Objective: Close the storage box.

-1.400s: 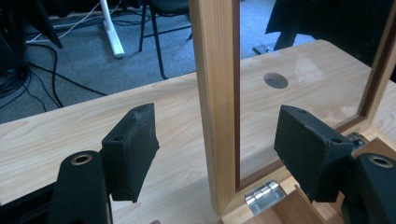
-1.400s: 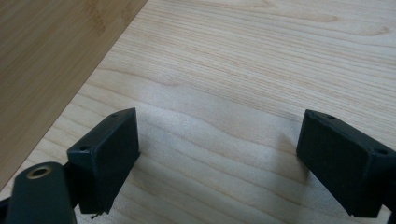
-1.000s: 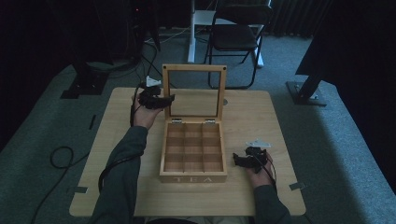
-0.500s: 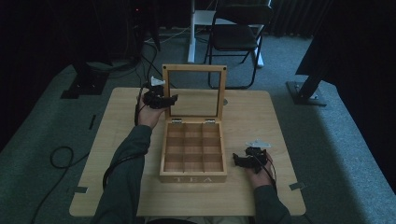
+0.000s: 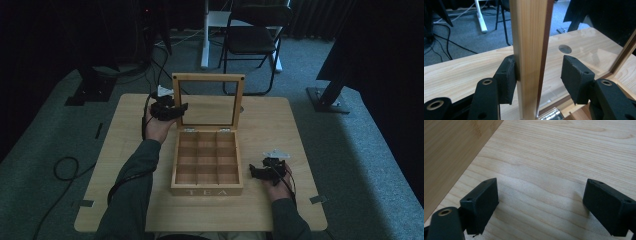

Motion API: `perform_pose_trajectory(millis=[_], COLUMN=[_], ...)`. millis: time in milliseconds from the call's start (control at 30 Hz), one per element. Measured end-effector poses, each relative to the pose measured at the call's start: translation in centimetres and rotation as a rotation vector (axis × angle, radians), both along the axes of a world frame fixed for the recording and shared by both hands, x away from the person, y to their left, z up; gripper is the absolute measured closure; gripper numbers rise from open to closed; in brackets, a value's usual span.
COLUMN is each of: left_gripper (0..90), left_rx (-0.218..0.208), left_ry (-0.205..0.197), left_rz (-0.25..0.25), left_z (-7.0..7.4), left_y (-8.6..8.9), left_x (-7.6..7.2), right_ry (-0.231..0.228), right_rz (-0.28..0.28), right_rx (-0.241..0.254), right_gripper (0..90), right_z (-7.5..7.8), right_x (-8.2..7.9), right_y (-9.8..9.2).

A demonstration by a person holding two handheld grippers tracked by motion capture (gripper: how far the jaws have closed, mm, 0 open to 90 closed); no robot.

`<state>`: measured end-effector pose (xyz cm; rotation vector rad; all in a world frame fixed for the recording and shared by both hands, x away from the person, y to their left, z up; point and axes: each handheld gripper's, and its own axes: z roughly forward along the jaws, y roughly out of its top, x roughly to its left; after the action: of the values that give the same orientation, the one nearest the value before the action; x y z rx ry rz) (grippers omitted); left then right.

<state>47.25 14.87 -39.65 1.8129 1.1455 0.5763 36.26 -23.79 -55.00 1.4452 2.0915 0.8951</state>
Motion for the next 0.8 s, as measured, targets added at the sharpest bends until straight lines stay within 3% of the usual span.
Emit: perform_pose_trajectory(millis=[400, 600, 800], left_gripper=[47.5, 45.1, 44.6], left_rx=[-0.009, -0.048, -0.030], left_ry=[-0.024, -0.012, -0.005], left_rz=[-0.033, -0.042, -0.061], left_z=[0.1, 0.1, 0.3], left_y=[0.3, 0.5, 0.6], left_x=[-2.5, -2.9, -3.5], right_ry=[0.000, 0.000, 0.000], right_rz=[0.000, 0.000, -0.001], right_rx=[0.001, 0.001, 0.002], right_gripper=[12.6, 12.6, 12.6], right_z=[0.0, 0.0, 0.0], right_x=[0.1, 0.1, 0.1], right_y=[0.1, 0.1, 0.1])
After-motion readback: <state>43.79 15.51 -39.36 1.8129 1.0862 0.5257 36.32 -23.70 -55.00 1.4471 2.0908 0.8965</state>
